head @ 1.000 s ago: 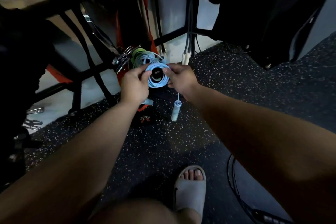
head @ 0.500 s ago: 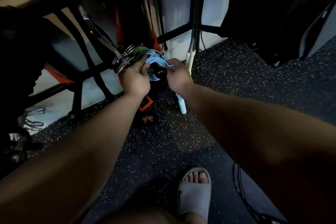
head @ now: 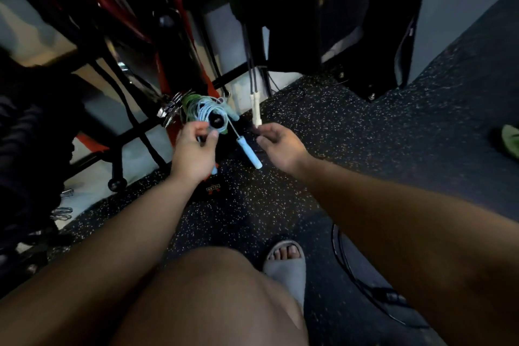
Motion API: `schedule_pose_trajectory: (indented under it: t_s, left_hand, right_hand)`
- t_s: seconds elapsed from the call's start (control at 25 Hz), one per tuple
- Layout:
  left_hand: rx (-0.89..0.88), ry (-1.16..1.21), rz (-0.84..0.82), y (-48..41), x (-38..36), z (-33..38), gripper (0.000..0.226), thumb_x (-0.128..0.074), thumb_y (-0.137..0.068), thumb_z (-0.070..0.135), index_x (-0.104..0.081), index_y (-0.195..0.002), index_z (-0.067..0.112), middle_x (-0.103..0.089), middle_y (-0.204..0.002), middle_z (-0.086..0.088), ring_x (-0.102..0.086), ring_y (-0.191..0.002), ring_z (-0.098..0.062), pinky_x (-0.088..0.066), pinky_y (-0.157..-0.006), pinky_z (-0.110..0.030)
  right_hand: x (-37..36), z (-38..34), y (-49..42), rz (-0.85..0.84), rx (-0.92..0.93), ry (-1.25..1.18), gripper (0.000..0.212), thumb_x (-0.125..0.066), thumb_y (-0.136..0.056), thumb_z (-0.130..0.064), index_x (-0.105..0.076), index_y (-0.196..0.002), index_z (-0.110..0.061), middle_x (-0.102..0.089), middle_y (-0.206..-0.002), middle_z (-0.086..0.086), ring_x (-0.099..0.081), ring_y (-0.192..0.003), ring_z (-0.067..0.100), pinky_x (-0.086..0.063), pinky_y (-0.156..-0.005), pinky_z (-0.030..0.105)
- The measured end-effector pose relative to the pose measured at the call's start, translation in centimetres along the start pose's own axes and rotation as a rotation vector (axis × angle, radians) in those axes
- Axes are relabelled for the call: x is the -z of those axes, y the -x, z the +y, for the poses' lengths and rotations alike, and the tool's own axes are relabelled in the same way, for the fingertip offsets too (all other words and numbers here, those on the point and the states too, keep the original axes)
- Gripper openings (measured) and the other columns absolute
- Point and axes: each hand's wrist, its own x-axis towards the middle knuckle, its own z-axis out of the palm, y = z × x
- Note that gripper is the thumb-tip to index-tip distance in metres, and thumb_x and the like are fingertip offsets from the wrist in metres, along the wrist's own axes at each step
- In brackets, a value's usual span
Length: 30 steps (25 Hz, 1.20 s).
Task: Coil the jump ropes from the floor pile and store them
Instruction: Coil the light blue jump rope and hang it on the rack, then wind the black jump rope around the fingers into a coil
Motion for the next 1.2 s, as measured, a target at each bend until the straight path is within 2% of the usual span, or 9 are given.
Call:
schedule_pose_trajectory:
  t_s: [0.08,0.2,0.36,0.52,0.6,0.8,0.92,1.04,1.2]
  left_hand:
    - [-0.064,-0.023,-0.149,2.0,0.1,2.4,0.028,-0.061,-0.098,0.037,-0.058,-0.122,0.023,-0.062,-0.114,0.007,-0.064,-0.100,-0.019,-0.050,-0.086,-0.032]
    - [-0.133,-0.129,-0.323,4.4,0.7,7.2,0.030,-0.060,-0.098,0.039,-0.059,-0.124,0.024,-0.061,-0.109,0.017,-0.066,-0.094,-0.018,-0.051,-0.080,-0.031]
    - [-0.260,-0.278,-0.459,6.6,1.3,13.8,0.027,-0.061,-0.097,0.044,-0.059,-0.119,0.029,-0.060,-0.101,0.022,-0.064,-0.097,-0.014,-0.049,-0.087,-0.032]
    - [-0.403,-0.380,-0.609,11.1,-2.8,19.6,0.031,-0.062,-0.096,0.046,-0.058,-0.119,0.026,-0.064,-0.107,0.012,-0.061,-0.084,-0.008,-0.043,-0.070,-0.024]
    - [-0.438,-0.362,-0.675,14.1,-7.1,20.8,0.031,-0.065,-0.094,0.043,-0.060,-0.117,0.022,-0.068,-0.107,0.005,-0.062,-0.084,-0.014,-0.042,-0.074,-0.025]
    - [-0.390,-0.367,-0.853,20.7,-17.3,19.5,0.031,-0.065,-0.095,0.040,-0.061,-0.118,0.020,-0.068,-0.107,0.006,-0.062,-0.093,-0.015,-0.039,-0.081,-0.024]
    - [-0.373,-0.411,-0.959,23.4,-22.8,17.4,0.031,-0.065,-0.094,0.041,-0.062,-0.119,0.021,-0.067,-0.110,0.005,-0.063,-0.096,-0.015,-0.042,-0.083,-0.025]
    - [-0.376,-0.452,-1.058,25.7,-28.0,14.3,0.032,-0.067,-0.093,0.039,-0.063,-0.117,0.019,-0.067,-0.109,0.003,-0.063,-0.095,-0.017,-0.044,-0.084,-0.026]
    - [-0.356,-0.567,-1.162,27.9,-33.6,9.4,0.035,-0.074,-0.087,0.038,-0.063,-0.116,0.021,-0.068,-0.111,0.000,-0.065,-0.101,-0.020,-0.050,-0.092,-0.031]
  right_hand:
    - [2.2,0.4,3.2,0.022,-0.001,0.030,0.024,-0.058,-0.096,-0.033,-0.058,-0.121,-0.029,-0.070,-0.118,-0.007,-0.068,-0.082,0.012,-0.054,-0.069,0.029]
    - [5.7,0.9,7.9,0.076,-0.003,0.065,0.032,-0.059,-0.096,-0.035,-0.057,-0.127,-0.027,-0.068,-0.120,-0.003,-0.067,-0.099,0.015,-0.053,-0.085,0.028]
    - [9.9,1.7,13.7,0.140,-0.030,0.111,0.037,-0.060,-0.096,-0.037,-0.055,-0.131,-0.025,-0.066,-0.120,-0.001,-0.063,-0.101,0.013,-0.044,-0.078,0.021]
    - [14.7,3.3,20.1,0.231,-0.096,0.113,0.039,-0.059,-0.097,-0.034,-0.054,-0.133,-0.020,-0.064,-0.121,0.000,-0.062,-0.103,0.015,-0.047,-0.081,0.025]
    - [17.3,5.5,23.2,0.294,-0.149,0.139,0.038,-0.059,-0.097,-0.035,-0.055,-0.132,-0.020,-0.065,-0.121,0.002,-0.063,-0.104,0.018,-0.050,-0.086,0.029]
    - [21.4,12.8,29.6,0.399,-0.311,0.140,0.035,-0.059,-0.097,-0.035,-0.058,-0.129,-0.022,-0.064,-0.114,-0.003,-0.062,-0.100,0.015,-0.047,-0.082,0.027]
    - [22.1,18.0,32.2,0.441,-0.410,0.110,0.033,-0.060,-0.096,-0.031,-0.060,-0.127,-0.018,-0.067,-0.113,0.000,-0.063,-0.103,0.016,-0.048,-0.089,0.028]
    - [21.7,23.3,33.7,0.448,-0.501,0.086,0.030,-0.061,-0.094,-0.030,-0.064,-0.122,-0.020,-0.068,-0.104,-0.002,-0.066,-0.102,0.018,-0.051,-0.096,0.035]
    - [19.9,27.9,33.9,0.386,-0.574,0.068,0.025,-0.059,-0.096,-0.026,-0.065,-0.118,-0.018,-0.069,-0.111,0.001,-0.064,-0.104,0.017,-0.050,-0.096,0.033]
